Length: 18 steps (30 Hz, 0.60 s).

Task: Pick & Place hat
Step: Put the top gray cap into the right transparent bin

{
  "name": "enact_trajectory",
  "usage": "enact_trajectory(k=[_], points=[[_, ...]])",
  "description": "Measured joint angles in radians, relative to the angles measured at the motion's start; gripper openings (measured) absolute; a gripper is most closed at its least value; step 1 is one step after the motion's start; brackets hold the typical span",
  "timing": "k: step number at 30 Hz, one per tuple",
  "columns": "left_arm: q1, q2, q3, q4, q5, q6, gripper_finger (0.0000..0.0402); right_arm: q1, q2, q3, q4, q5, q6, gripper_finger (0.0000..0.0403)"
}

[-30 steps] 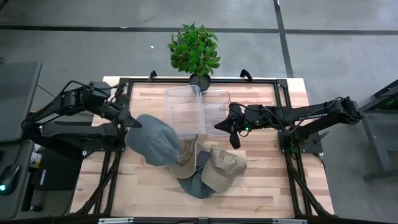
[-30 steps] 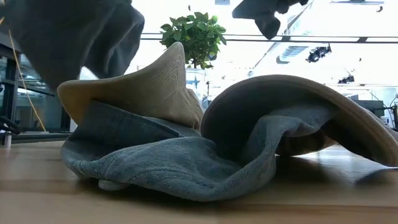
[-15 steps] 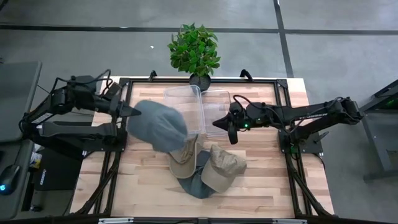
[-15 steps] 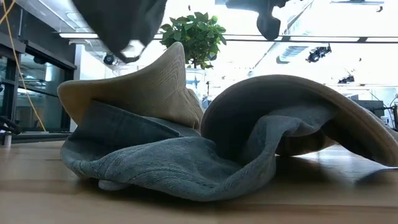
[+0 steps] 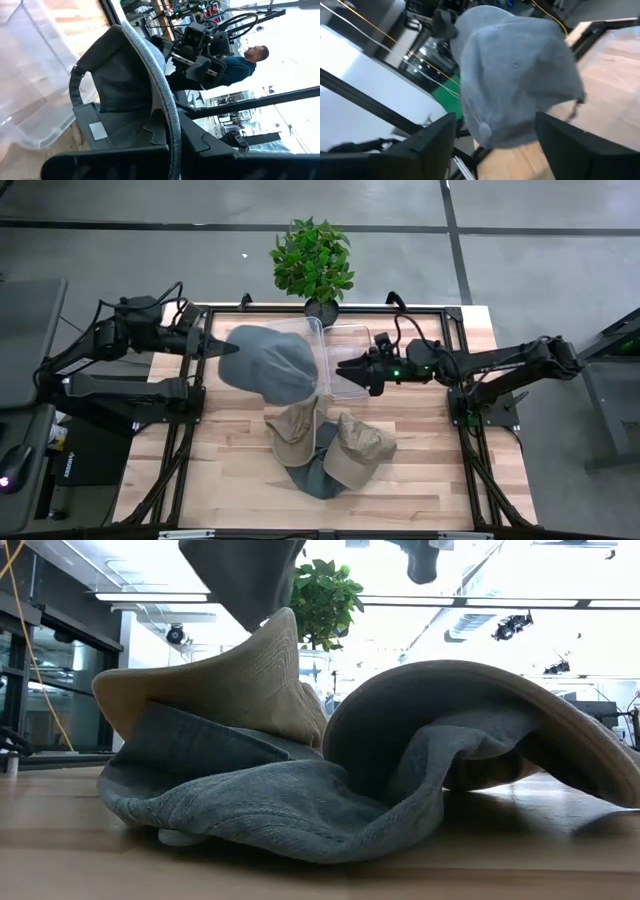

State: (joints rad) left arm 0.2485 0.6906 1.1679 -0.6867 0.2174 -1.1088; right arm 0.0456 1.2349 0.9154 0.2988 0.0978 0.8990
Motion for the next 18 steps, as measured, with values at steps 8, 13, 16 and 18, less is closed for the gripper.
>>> enact_trajectory(k=[8,13,16,18], points=[[0.000,0.035,-0.001,0.068,-0.057,0.043,0.0000,0.000,0.062,0.000,0.058,0.000,0.002,0.0302],[0.000,0.042,-0.001,0.107,-0.061,0.060,0.0000,0.000,0.110,0.000,0.118,0.000,0.000,0.0303],[0.000,0.053,-0.001,0.118,-0.054,0.060,0.0000,-0.004,0.136,0.000,0.189,-0.001,-0.009,0.0303],[0.000,0.055,-0.001,0.114,-0.052,0.062,0.0000,-0.008,0.156,0.000,0.232,0.000,-0.011,0.0303]])
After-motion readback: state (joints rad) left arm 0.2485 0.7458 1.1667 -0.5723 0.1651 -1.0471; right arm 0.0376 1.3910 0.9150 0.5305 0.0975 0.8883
